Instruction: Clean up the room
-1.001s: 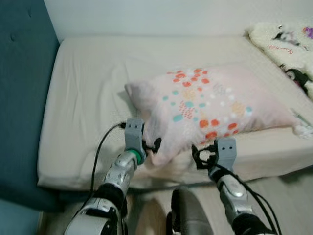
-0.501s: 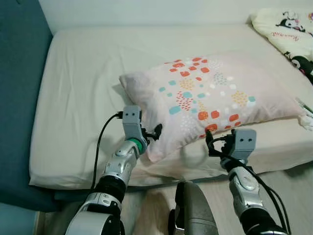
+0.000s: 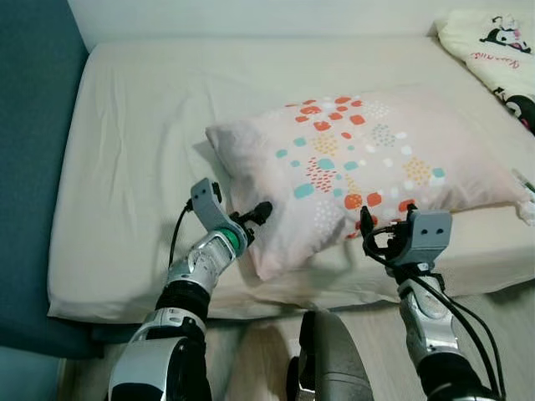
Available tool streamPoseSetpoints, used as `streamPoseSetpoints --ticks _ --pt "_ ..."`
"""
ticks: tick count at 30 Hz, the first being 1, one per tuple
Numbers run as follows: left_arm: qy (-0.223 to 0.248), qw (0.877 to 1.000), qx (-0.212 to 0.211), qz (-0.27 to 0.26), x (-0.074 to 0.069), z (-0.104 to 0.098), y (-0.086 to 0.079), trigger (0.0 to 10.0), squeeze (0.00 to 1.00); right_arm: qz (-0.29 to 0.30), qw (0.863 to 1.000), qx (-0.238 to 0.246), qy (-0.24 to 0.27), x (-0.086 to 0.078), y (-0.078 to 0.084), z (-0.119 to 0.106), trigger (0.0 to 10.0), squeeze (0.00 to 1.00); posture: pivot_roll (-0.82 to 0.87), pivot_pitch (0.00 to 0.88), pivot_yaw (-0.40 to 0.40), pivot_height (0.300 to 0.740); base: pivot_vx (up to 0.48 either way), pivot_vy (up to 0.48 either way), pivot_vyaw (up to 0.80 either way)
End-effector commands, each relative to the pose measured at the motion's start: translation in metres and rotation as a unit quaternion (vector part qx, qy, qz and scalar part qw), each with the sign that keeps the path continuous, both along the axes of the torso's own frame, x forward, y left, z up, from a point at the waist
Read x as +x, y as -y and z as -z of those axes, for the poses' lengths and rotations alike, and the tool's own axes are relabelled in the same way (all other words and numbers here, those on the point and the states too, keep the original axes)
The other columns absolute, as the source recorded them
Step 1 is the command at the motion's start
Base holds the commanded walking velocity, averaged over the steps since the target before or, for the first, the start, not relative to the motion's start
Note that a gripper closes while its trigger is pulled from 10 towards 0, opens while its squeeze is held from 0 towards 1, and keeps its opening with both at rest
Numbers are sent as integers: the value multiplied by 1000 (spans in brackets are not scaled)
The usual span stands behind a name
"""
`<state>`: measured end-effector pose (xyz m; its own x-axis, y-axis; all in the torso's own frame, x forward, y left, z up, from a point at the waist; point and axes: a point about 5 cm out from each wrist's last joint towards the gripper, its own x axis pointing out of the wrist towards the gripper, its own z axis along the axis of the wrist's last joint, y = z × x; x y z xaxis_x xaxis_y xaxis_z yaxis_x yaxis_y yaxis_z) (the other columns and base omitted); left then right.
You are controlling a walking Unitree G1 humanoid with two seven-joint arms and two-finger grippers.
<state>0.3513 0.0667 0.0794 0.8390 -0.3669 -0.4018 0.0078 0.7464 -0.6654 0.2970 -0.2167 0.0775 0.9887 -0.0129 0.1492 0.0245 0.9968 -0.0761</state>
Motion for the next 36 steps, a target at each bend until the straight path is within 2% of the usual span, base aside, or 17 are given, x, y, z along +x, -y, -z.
streamPoseSetpoints --ticks 1,4,6,7,8,12,15,17,18,19,20,23,29,30,31,33,36 --pt "-12 998 -39 52 -8 -6 49 10000 1000 -2 1000 -8 -8 -5 3 2 10000 0 -90 140 -32 603 0 0 0" --pt "-17 995 -74 65 -11 -8 61 10000 1000 -5 1000 -11 -7 -6 2 1 10000 0 -124 149 -32 603 0 0 0" --pt "-12 986 -137 91 -16 -15 80 10000 1000 -10 1000 -18 -4 -7 2 -2 10000 0 -161 157 -36 603 0 0 0" --pt "-12 986 -137 91 -16 -15 80 10000 1000 -10 1000 -18 -4 -7 2 -2 10000 0 -161 157 -36 603 0 0 0" --pt "-4 979 -169 110 -18 -21 91 10000 1000 -12 1000 -23 -2 -9 3 -4 10000 0 -199 156 -39 603 0 0 0" --pt "2 975 -187 121 -19 -25 97 10000 1000 -12 1000 -26 0 -10 4 -5 10000 0 -199 156 -39 603 0 0 0" --pt "37 958 -236 159 -20 -43 115 10000 1000 -7 999 -33 -3 -16 10 -6 10000 0 -240 156 -41 603 0 0 0" --pt "37 958 -236 159 -20 -43 115 10000 1000 -7 999 -33 -3 -16 10 -6 10000 0 -240 156 -41 603 0 0 0" --pt "54 949 -261 170 -19 -53 122 10000 0 -5 999 -35 -6 -19 12 -5 10000 0 -259 159 -37 603 0 0 0" --pt "66 941 -282 176 -19 -62 128 10000 0 -3 999 -36 -7 -22 13 -4 10000 0 -259 159 -37 603 0 0 0" --pt "66 941 -282 176 -19 -62 128 10000 0 -3 999 -36 -7 -22 13 -4 10000 0 -259 159 -37 603 0 0 0" --pt "77 920 -324 207 -26 -81 148 10000 0 -3 999 -34 -12 -25 9 -3 10000 0 -265 154 -25 603 0 0 0" --pt "80 908 -333 240 -35 -92 165 10000 0 -4 999 -32 -14 -25 7 -3 10000 0 -263 147 -17 603 0 0 0" --pt "83 906 -328 254 -38 -94 170 4745 0 -3 999 -32 -15 -25 7 -4 10000 0 -261 143 -16 603 0 0 0" --pt "88 909 -305 270 -41 -94 175 471 0 -1 999 -32 -15 -24 8 -5 10000 0 -257 138 -12 603 0 0 0" --pt "92 910 -291 281 -44 -94 178 0 0 1 999 -32 -15 -25 9 -5 10000 0 -257 138 -12 603 0 0 0" --pt "90 918 -251 294 -47 -88 182 0 0 8 999 -32 -15 -24 12 -6 10000 0 -249 133 -8 603 0 0 0"
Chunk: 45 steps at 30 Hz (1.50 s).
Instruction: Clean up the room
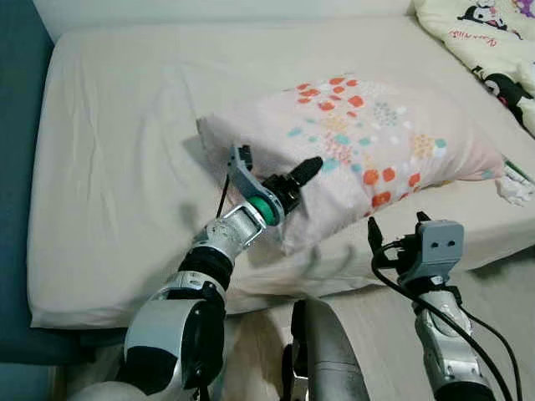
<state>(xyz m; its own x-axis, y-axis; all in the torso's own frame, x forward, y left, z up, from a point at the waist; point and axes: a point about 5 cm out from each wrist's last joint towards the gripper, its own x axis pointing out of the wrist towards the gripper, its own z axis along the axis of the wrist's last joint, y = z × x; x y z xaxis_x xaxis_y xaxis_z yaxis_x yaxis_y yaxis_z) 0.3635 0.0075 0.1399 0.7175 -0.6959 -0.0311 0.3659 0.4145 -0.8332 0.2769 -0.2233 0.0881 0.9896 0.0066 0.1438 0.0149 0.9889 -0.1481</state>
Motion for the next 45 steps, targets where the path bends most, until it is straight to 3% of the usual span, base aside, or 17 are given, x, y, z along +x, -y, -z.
streamPoseSetpoints --ticks 1,10,17,19,24,25,28,29,30,34,35,36,37,40,41,43,45 --pt "-4 986 -58 154 -60 -26 122 0 0 14 1000 5 -12 -4 5 4 10000 0 -247 132 -6 603 0 0 0" --pt "26 985 22 172 -66 -17 127 0 0 19 1000 9 -12 -2 5 3 10000 0 -241 127 1 603 0 0 0" --pt "72 971 176 147 -64 2 120 0 0 24 1000 11 -11 -2 7 2 10000 0 -235 133 -2 603 0 0 0" --pt "72 971 176 147 -64 2 120 0 0 24 1000 11 -11 -2 7 2 10000 0 -235 133 -2 603 0 0 0" --pt "95 954 277 63 -41 10 88 0 0 27 1000 12 -9 -1 9 0 10000 0 -214 138 -4 603 0 0 0" --pt "95 954 277 63 -41 10 88 0 0 27 1000 12 -9 -1 9 0 10000 0 -214 138 -4 603 0 0 0" --pt "134 936 323 -32 -13 -5 51 0 0 26 1000 14 -8 3 8 -1 10000 0 -183 141 -10 603 0 0 0" --pt "134 936 323 -32 -13 -5 51 0 0 26 1000 14 -8 3 8 -1 10000 0 -183 141 -10 603 0 0 0" --pt "148 925 341 -75 -1 -14 32 0 0 24 1000 15 -7 5 6 -1 10000 0 -171 140 -10 603 0 0 0" --pt "159 916 354 -103 7 -20 20 0 0 23 1000 15 -6 6 6 -2 10000 0 -171 140 -10 603 0 0 0" --pt "168 900 370 -156 20 -33 -4 0 0 22 1000 16 -5 9 5 -3 10000 0 -150 134 -16 603 0 0 0" --pt "168 900 370 -156 20 -33 -4 0 0 22 1000 16 -5 9 5 -3 10000 0 -150 134 -16 603 0 0 0" --pt "171 883 380 -215 33 -48 -34 0 0 22 1000 17 -4 11 5 -4 10000 0 -144 131 -18 603 0 0 0" --pt "180 812 389 -395 55 -105 -126 0 0 23 1000 18 -3 16 7 -6 10000 0 -127 124 -24 603 0 0 0" --pt "180 812 389 -395 55 -105 -126 0 0 23 1000 18 -3 16 7 -6 10000 0 -127 124 -24 603 0 0 0" --pt "196 769 394 -464 55 -131 -156 0 0 23 1000 17 -3 17 7 -6 10000 0 -119 122 -27 603 0 0 0" --pt "196 769 394 -464 55 -131 -156 0 0 23 1000 17 -3 17 7 -6 10000 0 -119 122 -27 603 0 0 0"
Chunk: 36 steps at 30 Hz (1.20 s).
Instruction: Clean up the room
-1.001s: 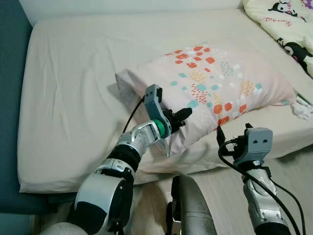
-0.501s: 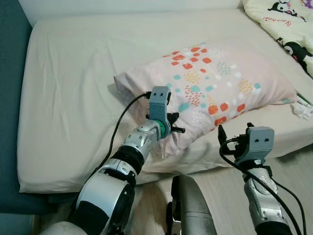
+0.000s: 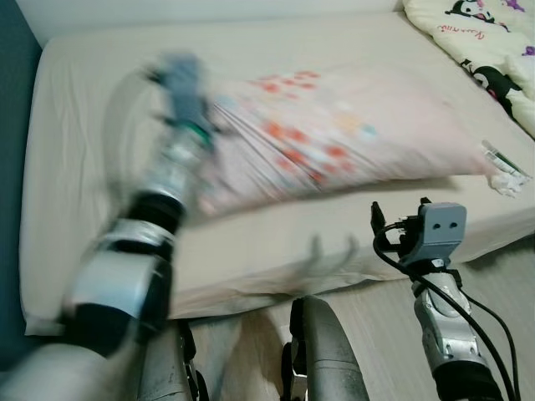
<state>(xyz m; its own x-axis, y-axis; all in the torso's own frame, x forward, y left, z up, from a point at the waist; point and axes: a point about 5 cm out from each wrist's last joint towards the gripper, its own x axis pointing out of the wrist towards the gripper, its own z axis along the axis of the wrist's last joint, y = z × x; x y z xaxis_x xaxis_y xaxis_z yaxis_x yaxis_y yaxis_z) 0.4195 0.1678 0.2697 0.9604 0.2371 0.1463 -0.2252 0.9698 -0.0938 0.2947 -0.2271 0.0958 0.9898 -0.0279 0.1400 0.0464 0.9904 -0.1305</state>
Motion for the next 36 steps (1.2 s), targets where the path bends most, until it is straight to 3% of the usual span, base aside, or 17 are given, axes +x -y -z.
streamPoseSetpoints --ticks 1,7,9,12,14,16,20,21,22,23,24,25,26,29,30,33,36 --pt "21 999 9 -24 -1 -8 -3 0 0 7 1000 9 -2 -1 3 2 10000 0 -119 122 -27 603 0 0 0" --pt "115 979 27 -164 -13 -65 -52 0 0 4 1000 9 -2 1 2 2 10000 0 -112 114 -34 603 0 0 0" --pt "188 951 42 -240 -28 -105 -75 0 0 3 1000 9 -1 2 1 1 10000 0 -114 108 -34 603 0 0 0" --pt "232 931 53 -275 -39 -127 -83 0 0 4 1000 9 0 3 1 1 10000 0 -117 102 -34 603 0 0 0" --pt "307 893 67 -322 -61 -164 -93 0 0 5 1000 9 0 2 2 2 10000 0 -117 102 -34 603 0 0 0" --pt "339 876 74 -336 -70 -178 -95 0 0 5 1000 9 -1 2 3 2 10000 0 -111 95 -38 603 0 0 0" --pt "357 865 78 -343 -76 -185 -96 0 0 5 1000 9 -1 2 3 3 10000 0 -111 95 -38 603 0 0 0" --pt "407 833 98 -362 -91 -203 -93 0 0 4 1000 10 -3 2 2 4 10000 0 -103 91 -44 603 0 0 0" --pt "407 833 98 -362 -91 -203 -93 0 0 4 1000 10 -3 2 2 4 10000 0 -103 91 -44 603 0 0 0" --pt "444 805 113 -376 -104 -216 -90 0 0 2 1000 11 -4 2 1 4 10000 0 -103 91 -44 603 0 0 0" --pt "444 805 113 -376 -104 -216 -90 0 0 2 1000 11 -4 2 1 4 10000 0 -103 91 -44 603 0 0 0" --pt "478 773 124 -398 -118 -230 -89 0 0 0 1000 11 -4 3 -1 4 10000 0 -103 86 -42 603 0 0 0" --pt "478 773 124 -398 -118 -230 -89 0 0 0 1000 11 -4 3 -1 4 10000 0 -103 86 -42 603 0 0 0" --pt "543 683 129 -470 -155 -258 -99 0 0 -3 1000 14 -3 5 -3 4 10000 0 -98 84 -44 603 0 0 0" --pt "552 667 130 -483 -161 -262 -101 0 0 -3 1000 15 -4 5 -3 5 10000 0 -98 84 -44 603 0 0 0" --pt "555 666 123 -483 -162 -263 -102 0 0 -5 1000 15 -5 5 -4 6 10000 0 -91 84 -41 603 0 0 0" --pt "552 684 126 -460 -153 -260 -95 0 0 -6 1000 15 -6 4 -5 7 10000 0 -91 84 -41 603 0 0 0"
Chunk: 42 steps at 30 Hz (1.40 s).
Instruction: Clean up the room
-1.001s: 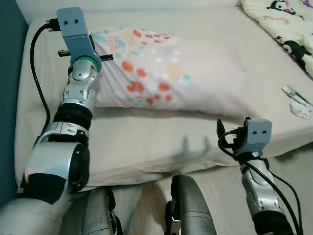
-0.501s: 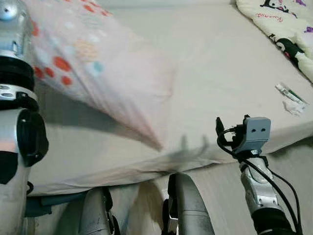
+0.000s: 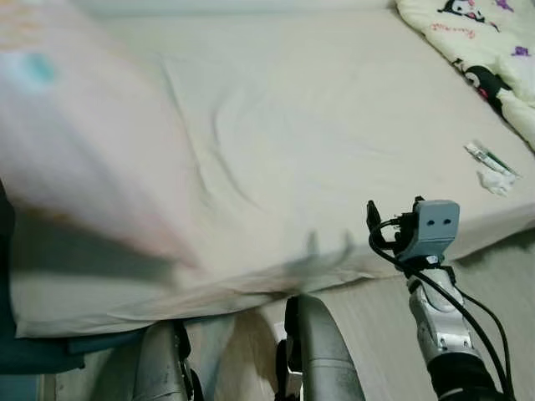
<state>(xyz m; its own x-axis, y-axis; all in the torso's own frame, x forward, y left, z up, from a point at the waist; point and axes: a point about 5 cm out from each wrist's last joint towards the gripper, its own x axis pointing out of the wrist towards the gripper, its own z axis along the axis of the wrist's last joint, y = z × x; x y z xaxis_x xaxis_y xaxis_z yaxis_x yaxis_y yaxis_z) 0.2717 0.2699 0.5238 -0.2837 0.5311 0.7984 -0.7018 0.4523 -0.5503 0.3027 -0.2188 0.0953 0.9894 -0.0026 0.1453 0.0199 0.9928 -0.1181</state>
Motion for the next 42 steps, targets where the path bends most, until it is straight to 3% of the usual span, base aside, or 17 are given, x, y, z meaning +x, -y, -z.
streamPoseSetpoints --ticks 1,4,5,7,9,12,13,14,15,20,21,22,23,28,30,31,42 --pt "-85 994 41 57 30 13 22 0 0 8 1000 11 -10 -4 2 8 10000 0 -92 88 -36 603 0 0 0" --pt "-256 951 67 157 84 59 52 0 0 8 1000 14 -11 -5 0 10 10000 0 -96 95 -32 603 0 0 0" --pt "-349 909 65 218 109 95 66 0 0 8 1000 15 -12 -6 -1 11 10000 0 -97 100 -32 603 0 0 0" --pt "-349 909 65 218 109 95 66 0 0 8 1000 15 -12 -6 -1 11 10000 0 -97 100 -32 603 0 0 0" --pt "-422 865 40 268 127 130 73 10000 0 9 1000 15 -15 -8 0 12 10000 0 -97 100 -32 603 0 0 0" --pt "-483 827 40 287 137 163 80 10000 0 10 1000 14 -18 -9 2 14 10000 0 -90 110 -36 603 0 0 0" --pt "-483 827 40 287 137 163 80 10000 0 10 1000 14 -18 -9 2 14 10000 0 -90 110 -36 603 0 0 0" --pt "-484 824 38 292 137 167 81 10000 749 9 1000 14 -19 -8 2 14 10000 0 -90 110 -36 603 0 0 0" --pt "-482 817 33 316 138 172 85 10000 1000 8 1000 14 -19 -7 1 13 10000 0 -90 110 -36 603 0 0 0" --pt "-484 806 41 339 140 178 95 10000 1000 4 1000 15 -19 -4 -2 13 10000 0 -90 110 -36 603 0 0 0" --pt "-482 805 38 344 140 179 97 10000 0 2 1000 15 -19 -4 -3 13 10000 0 -90 110 -36 603 0 0 0" --pt "-482 805 38 344 140 179 97 10000 0 2 1000 15 -19 -4 -3 13 10000 0 -90 110 -36 603 0 0 0" --pt "-479 806 37 345 140 179 98 10000 1000 0 1000 15 -18 -4 -4 13 10000 0 -90 110 -36 603 0 0 0" --pt "-450 818 29 356 138 169 99 10000 1000 0 1000 16 -18 -7 -4 15 10000 0 -86 113 -35 603 0 0 0" --pt "-380 832 112 388 127 146 115 10000 1000 1 1000 17 -18 -8 -4 15 10000 0 -86 113 -35 603 0 0 0" --pt "-342 832 181 397 117 132 128 10000 0 2 1000 16 -18 -8 -3 15 10000 0 -92 114 -33 603 0 0 0" --pt "-174 856 244 422 78 51 128 10000 0 1 1000 16 -16 -7 -5 14 10000 0 -93 111 -33 603 0 0 0"
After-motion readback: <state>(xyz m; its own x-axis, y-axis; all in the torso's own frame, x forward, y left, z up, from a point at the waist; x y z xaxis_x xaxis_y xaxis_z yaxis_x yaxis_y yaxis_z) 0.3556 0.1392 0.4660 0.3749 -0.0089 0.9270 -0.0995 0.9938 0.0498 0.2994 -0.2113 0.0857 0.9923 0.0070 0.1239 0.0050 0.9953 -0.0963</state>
